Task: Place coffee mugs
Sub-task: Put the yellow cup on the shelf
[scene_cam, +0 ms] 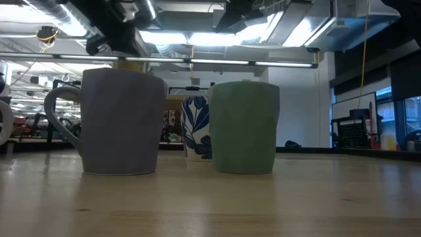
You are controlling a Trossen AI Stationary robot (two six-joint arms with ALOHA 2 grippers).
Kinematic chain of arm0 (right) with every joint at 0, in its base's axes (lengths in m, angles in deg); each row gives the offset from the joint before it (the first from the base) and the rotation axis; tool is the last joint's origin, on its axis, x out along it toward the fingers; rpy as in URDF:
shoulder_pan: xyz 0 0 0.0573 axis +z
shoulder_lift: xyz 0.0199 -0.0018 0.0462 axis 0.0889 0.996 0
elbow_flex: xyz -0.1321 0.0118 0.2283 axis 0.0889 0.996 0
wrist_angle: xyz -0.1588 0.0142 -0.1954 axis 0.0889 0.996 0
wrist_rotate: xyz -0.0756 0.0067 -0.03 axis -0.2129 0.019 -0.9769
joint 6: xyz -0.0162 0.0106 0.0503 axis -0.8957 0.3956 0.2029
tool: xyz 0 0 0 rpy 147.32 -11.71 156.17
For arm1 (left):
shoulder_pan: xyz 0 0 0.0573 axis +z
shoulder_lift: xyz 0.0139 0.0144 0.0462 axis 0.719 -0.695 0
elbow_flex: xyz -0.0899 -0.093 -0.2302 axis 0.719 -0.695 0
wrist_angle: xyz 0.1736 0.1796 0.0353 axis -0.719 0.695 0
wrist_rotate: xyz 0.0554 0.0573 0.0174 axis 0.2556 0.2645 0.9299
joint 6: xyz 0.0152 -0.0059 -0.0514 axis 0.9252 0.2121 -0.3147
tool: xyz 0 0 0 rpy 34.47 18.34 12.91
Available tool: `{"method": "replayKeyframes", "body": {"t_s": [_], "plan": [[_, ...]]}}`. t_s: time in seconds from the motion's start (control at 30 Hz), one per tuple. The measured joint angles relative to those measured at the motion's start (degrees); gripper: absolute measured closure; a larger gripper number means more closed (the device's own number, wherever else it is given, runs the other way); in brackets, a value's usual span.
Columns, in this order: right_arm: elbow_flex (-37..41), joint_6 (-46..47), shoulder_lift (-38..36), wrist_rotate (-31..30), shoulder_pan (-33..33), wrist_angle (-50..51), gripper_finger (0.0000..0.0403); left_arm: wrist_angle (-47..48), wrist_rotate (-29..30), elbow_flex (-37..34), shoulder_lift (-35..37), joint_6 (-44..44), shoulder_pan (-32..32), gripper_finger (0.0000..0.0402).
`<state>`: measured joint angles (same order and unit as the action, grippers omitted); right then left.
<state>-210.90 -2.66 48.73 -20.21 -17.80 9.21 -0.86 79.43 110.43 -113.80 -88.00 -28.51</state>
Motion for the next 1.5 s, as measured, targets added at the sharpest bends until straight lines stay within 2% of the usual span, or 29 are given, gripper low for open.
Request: {"method": "replayKeyframes", "body": {"t_s": [0.17,0.37,0.73,0.9,1.23,1.5], "plan": [[0.0,0.0,0.0,0.0,0.0,0.0,0.0403,-6.8,3.8,-0.1,-6.4,0.3,-3.2,0.0402],[0.0,-0.1,0.0,0.0,0.0,0.0,0.0403,-13.5,14.0,-0.1,-13.5,0.1,-3.8,0.0402],[0.0,-0.2,0.0,0.0,0.0,3.0,0.0403,-16.6,13.1,-0.1,-19.2,-1.0,1.3,0.0402],[0.0,-0.2,0.0,0.0,0.0,3.4,0.0403,-19.1,8.7,-0.1,-20.2,0.0,3.5,0.0402],[0.0,-0.2,0.0,2.6,0.0,3.3,0.0403,-18.2,10.8,-0.1,-20.5,4.7,4.3,0.0402],[0.0,-0.2,-0.1,2.6,0.0,3.3,0.0403,-16.2,11.9,-0.1,-20.5,5.0,4.3,0.0402]]}}
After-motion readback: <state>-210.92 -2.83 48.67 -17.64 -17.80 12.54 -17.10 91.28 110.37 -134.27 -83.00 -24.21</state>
